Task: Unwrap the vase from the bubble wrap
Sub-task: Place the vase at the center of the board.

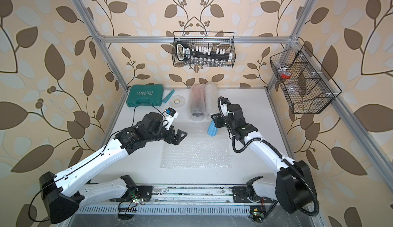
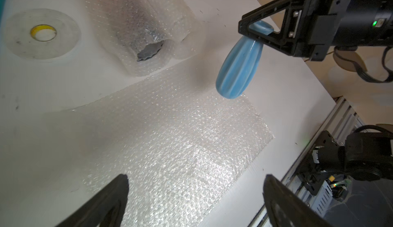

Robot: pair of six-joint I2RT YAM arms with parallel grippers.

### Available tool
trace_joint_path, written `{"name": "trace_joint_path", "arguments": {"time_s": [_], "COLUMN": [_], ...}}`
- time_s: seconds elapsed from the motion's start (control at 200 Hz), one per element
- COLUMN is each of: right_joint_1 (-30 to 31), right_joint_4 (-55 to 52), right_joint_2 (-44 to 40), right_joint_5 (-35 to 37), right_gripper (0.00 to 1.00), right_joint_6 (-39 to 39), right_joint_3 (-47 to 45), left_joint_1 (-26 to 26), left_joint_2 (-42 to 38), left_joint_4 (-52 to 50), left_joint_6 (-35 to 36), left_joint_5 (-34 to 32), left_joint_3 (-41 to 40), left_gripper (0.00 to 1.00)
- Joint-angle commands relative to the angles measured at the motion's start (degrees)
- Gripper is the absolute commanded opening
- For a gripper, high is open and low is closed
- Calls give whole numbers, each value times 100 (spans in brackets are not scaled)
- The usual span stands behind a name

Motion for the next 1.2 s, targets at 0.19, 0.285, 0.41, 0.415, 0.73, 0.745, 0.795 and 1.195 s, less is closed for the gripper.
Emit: {"name": "trace_joint_path", "arguments": {"time_s": [0.19, 0.285, 0.41, 0.415, 0.73, 0.745, 0.795, 1.195], "right_joint_1": [-497, -636, -834, -842, -1325, -1342, -1390, -1693], "right_joint_4": [452, 632, 738, 749, 1428, 1457, 1584, 2409], "right_joint_2": [197, 381, 739, 754, 1580, 1624, 1777, 2817], "right_joint_5": [727, 820, 948, 960, 1234, 1247, 1293, 1507], "right_gripper": [15, 15, 15, 15, 15, 15, 14, 13], "right_joint_6": [-632, -800, -975, -984, -1155, -1159, -1159, -1083], "right_joint_3": [453, 554, 781, 790, 1186, 1197, 1267, 1767], "left_joint_1": [138, 133, 133, 136, 209, 221, 235, 284], "left_joint_2": [-584, -618, -506, -500, -485, -485, -485, -441], "left_joint_4": [-674, -692, -743, -748, -746, -745, -727, -745], "left_joint_6": [264, 517, 569, 570, 691, 693, 693, 692], "left_joint_5": [-804, -764, -593, -582, -459, -461, -448, -412], "left_joint_3": [-113, -173, -196, -193, -200, -202, -208, -206], "left_gripper": [99, 99, 99, 99, 99, 99, 99, 99]}}
